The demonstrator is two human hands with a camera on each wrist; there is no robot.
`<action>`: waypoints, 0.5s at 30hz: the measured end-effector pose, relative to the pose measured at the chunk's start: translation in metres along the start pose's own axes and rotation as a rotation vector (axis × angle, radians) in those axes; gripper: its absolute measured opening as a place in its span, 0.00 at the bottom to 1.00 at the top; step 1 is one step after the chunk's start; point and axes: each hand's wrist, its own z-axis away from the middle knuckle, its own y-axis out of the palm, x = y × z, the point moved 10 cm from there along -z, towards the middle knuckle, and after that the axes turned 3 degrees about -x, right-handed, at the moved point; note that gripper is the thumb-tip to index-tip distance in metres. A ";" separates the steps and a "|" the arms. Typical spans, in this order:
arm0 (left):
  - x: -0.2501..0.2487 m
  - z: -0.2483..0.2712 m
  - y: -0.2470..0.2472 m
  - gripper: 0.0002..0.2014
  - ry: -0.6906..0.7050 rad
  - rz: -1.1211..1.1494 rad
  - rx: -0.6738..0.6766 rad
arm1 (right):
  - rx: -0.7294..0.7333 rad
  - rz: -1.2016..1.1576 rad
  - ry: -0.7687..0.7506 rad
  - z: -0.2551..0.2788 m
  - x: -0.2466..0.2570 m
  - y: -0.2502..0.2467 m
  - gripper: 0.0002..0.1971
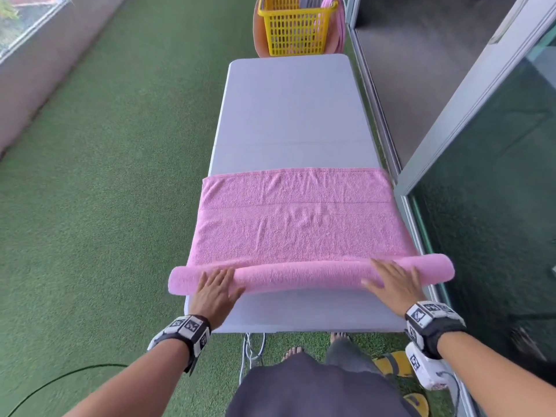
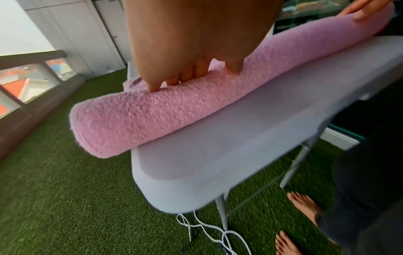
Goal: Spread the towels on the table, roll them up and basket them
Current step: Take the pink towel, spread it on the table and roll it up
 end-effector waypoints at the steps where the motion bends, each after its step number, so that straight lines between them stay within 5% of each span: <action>1: -0.002 0.005 0.002 0.34 0.023 -0.024 -0.010 | 0.011 0.027 -0.011 0.010 0.001 0.008 0.35; 6: -0.005 0.020 0.009 0.15 0.057 -0.066 -0.059 | -0.009 0.084 0.008 0.041 0.000 0.025 0.30; 9: -0.001 0.012 0.001 0.27 0.065 -0.044 -0.090 | 0.037 0.100 0.025 0.025 -0.003 0.018 0.26; 12: 0.005 0.004 -0.002 0.28 0.031 -0.057 -0.092 | -0.046 0.064 0.042 0.011 -0.004 0.000 0.26; 15: 0.002 0.012 0.010 0.31 0.027 -0.048 -0.009 | -0.009 0.013 0.026 0.017 -0.005 0.008 0.35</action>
